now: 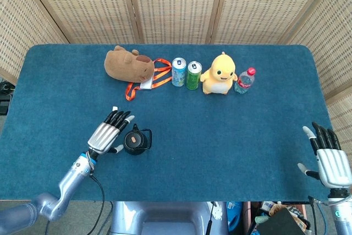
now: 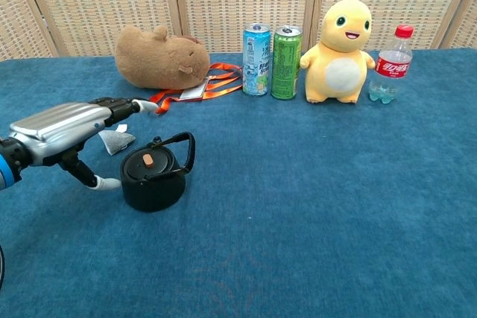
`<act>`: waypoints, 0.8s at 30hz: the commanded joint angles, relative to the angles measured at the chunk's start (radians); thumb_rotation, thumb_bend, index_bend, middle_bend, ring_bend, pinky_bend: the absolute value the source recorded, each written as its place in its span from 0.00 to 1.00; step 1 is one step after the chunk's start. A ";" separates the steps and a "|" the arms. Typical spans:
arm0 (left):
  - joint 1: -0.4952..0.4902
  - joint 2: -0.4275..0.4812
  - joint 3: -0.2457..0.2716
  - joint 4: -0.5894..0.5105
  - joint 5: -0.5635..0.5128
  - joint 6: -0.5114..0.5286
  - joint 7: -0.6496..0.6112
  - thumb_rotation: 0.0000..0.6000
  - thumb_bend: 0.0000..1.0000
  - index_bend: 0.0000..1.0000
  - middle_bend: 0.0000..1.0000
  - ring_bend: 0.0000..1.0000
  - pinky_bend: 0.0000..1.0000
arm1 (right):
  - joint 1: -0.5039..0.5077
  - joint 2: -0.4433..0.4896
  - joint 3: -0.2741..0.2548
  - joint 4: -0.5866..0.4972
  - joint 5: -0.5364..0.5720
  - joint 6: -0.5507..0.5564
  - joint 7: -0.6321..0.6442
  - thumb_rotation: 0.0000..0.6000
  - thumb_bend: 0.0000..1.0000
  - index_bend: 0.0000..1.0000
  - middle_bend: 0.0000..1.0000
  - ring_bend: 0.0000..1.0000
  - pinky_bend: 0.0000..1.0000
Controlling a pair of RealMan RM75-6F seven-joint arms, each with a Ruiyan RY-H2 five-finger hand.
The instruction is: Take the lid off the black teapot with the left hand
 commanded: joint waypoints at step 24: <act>-0.083 0.267 0.006 -0.335 -0.023 -0.102 0.081 1.00 0.23 0.33 0.00 0.00 0.00 | 0.006 -0.007 -0.003 0.001 0.001 -0.009 -0.017 1.00 0.00 0.00 0.00 0.00 0.00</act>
